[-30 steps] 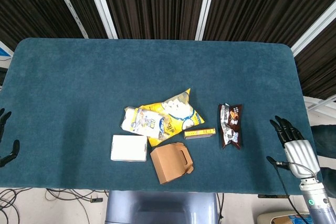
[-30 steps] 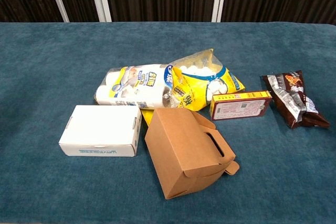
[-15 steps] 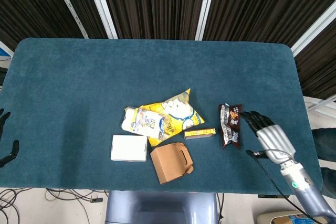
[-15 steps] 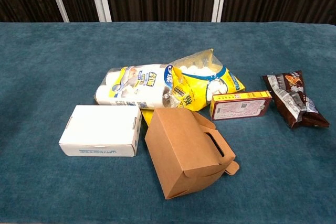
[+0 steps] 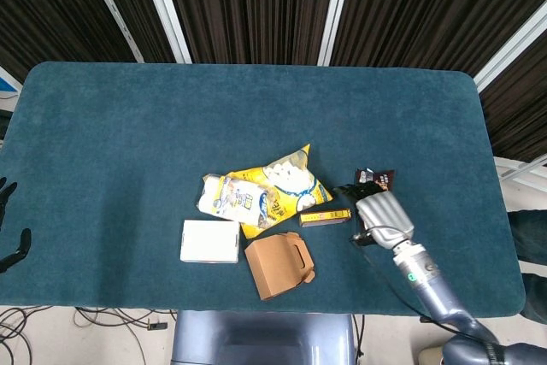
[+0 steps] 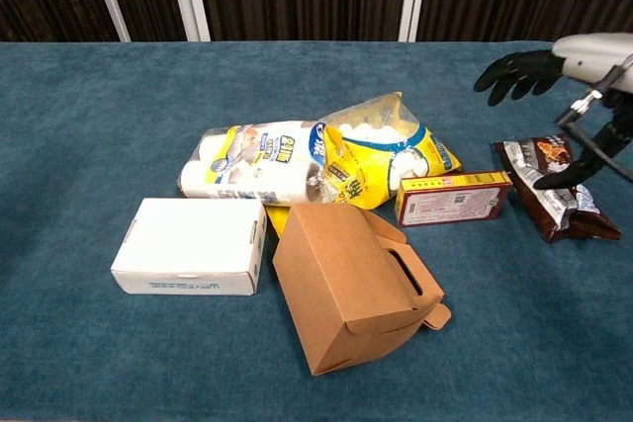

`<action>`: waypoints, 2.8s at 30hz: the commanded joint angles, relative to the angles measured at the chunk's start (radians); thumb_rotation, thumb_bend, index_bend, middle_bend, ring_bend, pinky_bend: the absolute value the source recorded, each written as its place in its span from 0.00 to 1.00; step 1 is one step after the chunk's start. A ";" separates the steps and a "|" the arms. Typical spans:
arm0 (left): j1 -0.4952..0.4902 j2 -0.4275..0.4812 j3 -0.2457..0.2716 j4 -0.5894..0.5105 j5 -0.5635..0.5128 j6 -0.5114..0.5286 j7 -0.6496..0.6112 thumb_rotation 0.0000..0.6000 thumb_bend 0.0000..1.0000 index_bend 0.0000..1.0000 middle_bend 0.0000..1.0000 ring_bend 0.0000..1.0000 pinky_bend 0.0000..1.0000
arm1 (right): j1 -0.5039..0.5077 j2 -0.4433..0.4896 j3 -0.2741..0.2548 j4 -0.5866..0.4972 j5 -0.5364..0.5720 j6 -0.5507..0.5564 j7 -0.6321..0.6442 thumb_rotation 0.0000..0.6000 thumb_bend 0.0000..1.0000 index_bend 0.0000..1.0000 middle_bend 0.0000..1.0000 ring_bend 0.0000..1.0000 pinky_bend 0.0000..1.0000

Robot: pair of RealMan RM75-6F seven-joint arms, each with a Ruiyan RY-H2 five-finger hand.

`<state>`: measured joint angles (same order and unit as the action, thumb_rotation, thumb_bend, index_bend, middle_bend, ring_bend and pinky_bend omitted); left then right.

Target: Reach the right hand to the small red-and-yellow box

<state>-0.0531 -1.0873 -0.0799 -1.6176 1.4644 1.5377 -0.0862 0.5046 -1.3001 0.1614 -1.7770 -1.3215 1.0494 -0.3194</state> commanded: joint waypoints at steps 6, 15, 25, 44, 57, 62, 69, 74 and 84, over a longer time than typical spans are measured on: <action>-0.001 0.002 0.000 -0.001 -0.002 -0.003 -0.004 1.00 0.47 0.01 0.00 0.03 0.01 | 0.019 -0.155 -0.030 0.086 0.025 0.029 -0.080 1.00 0.12 0.26 0.29 0.25 0.21; -0.001 0.004 -0.001 -0.001 -0.004 -0.004 -0.007 1.00 0.47 0.01 0.00 0.03 0.01 | 0.046 -0.220 -0.012 0.153 0.044 0.037 -0.109 1.00 0.15 0.27 0.31 0.28 0.21; 0.001 0.004 -0.001 -0.001 -0.001 0.000 -0.012 1.00 0.47 0.01 0.00 0.03 0.01 | 0.094 -0.239 0.013 0.199 0.113 -0.023 -0.127 1.00 0.17 0.33 0.39 0.34 0.21; -0.001 0.004 0.002 -0.002 -0.002 -0.008 -0.008 1.00 0.47 0.00 0.00 0.03 0.01 | 0.123 -0.309 0.011 0.318 0.137 -0.020 -0.106 1.00 0.38 0.40 0.48 0.43 0.21; -0.001 0.007 0.003 -0.006 -0.004 -0.012 -0.009 1.00 0.47 0.00 0.00 0.03 0.01 | 0.132 -0.300 -0.005 0.323 0.133 -0.034 -0.101 1.00 0.39 0.45 0.56 0.50 0.21; -0.001 0.006 0.004 -0.005 -0.004 -0.013 -0.010 1.00 0.47 0.00 0.00 0.03 0.01 | 0.127 -0.281 -0.002 0.297 0.121 -0.027 -0.068 1.00 0.40 0.49 0.64 0.59 0.22; -0.001 0.008 0.004 -0.009 -0.006 -0.014 -0.011 1.00 0.47 0.00 0.00 0.03 0.01 | 0.121 -0.226 -0.004 0.235 0.087 -0.037 0.016 1.00 0.40 0.49 0.65 0.59 0.23; -0.001 0.009 0.003 -0.010 -0.007 -0.015 -0.013 1.00 0.47 0.00 0.00 0.03 0.01 | 0.108 -0.158 0.021 0.157 0.034 0.020 0.064 1.00 0.40 0.49 0.65 0.59 0.23; -0.001 0.008 0.004 -0.008 -0.006 -0.015 -0.011 1.00 0.47 0.00 0.00 0.03 0.01 | 0.050 0.077 0.092 -0.095 -0.074 0.150 0.195 1.00 0.40 0.49 0.65 0.59 0.23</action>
<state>-0.0543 -1.0795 -0.0763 -1.6259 1.4582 1.5225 -0.0969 0.5797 -1.2895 0.2308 -1.8058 -1.3575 1.1597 -0.1720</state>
